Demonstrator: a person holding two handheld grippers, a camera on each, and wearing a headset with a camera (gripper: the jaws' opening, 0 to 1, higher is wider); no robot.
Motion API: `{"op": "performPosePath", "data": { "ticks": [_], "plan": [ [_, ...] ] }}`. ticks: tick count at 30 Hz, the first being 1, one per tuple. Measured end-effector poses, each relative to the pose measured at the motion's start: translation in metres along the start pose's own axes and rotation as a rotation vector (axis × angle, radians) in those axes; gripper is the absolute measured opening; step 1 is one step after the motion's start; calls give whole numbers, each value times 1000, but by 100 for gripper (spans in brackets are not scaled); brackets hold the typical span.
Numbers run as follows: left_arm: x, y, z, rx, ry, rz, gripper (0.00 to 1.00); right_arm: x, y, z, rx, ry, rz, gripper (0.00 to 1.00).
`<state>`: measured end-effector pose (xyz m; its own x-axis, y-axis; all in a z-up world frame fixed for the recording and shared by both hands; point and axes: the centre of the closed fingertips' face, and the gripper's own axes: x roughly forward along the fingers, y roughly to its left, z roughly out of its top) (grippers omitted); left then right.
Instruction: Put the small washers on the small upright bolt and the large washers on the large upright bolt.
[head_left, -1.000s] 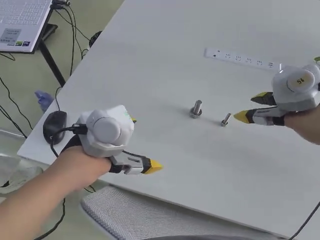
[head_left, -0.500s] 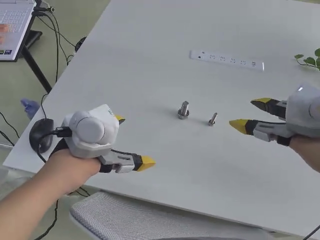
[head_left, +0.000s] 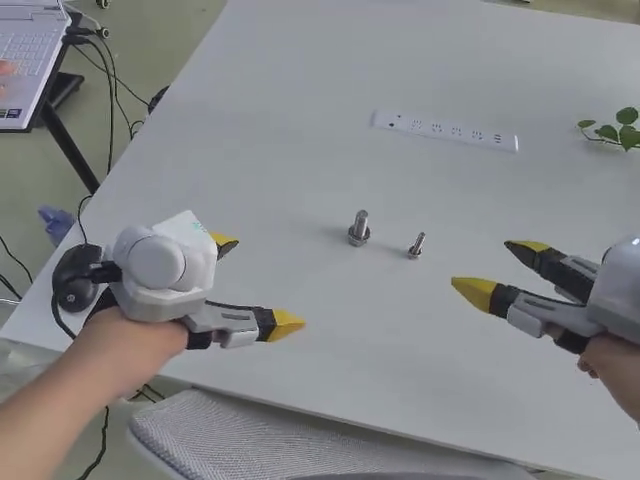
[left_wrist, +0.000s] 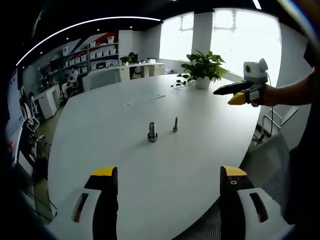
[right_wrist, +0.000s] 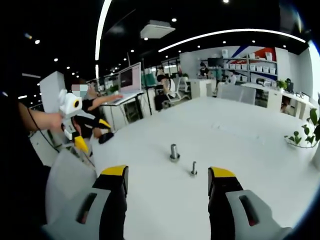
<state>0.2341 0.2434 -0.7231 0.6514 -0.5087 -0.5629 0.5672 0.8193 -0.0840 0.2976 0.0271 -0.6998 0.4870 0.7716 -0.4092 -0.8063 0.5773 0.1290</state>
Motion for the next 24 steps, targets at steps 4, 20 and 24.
{"op": "performPosePath", "data": {
  "ticks": [4,20,24],
  "plan": [
    [-2,-1,-1,-12,-13,9,85,-4,3,-14,14,3,-2,71],
    [2,-4,-9,-24,-15,-10,88,1,17,-59,-5,53,12,94],
    [4,-1,-19,9,12,-7,91,4,20,-59,-34,58,26,98]
  ]
}}
